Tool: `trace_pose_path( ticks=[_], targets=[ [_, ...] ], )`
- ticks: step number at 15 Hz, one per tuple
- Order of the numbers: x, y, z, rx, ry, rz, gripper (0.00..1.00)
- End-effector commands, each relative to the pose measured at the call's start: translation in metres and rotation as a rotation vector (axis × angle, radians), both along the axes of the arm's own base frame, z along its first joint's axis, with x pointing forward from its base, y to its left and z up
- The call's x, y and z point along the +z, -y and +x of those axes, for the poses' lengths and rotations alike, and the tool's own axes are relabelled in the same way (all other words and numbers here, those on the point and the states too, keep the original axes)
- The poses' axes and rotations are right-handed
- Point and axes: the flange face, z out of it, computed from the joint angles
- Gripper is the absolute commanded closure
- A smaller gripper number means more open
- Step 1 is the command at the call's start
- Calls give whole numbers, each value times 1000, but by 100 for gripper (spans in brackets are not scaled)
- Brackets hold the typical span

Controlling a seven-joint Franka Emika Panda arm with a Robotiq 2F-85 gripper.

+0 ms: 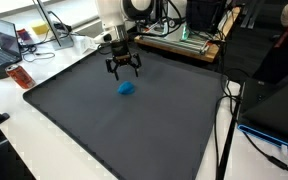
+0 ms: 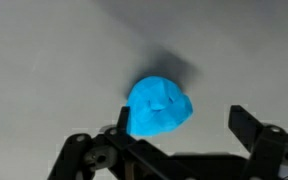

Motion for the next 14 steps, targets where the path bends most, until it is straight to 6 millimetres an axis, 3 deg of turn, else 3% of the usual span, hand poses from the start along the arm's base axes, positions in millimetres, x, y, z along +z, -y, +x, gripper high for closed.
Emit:
trace_pose_path(
  ticks=[1,10,11,14],
  targets=[
    [-10,2,8,32,40,15,0],
    [-33,6,15,90,51,-1,3],
    [-35,6,15,94,51,2,26],
    [-39,7,16,99,44,3,36]
  ],
)
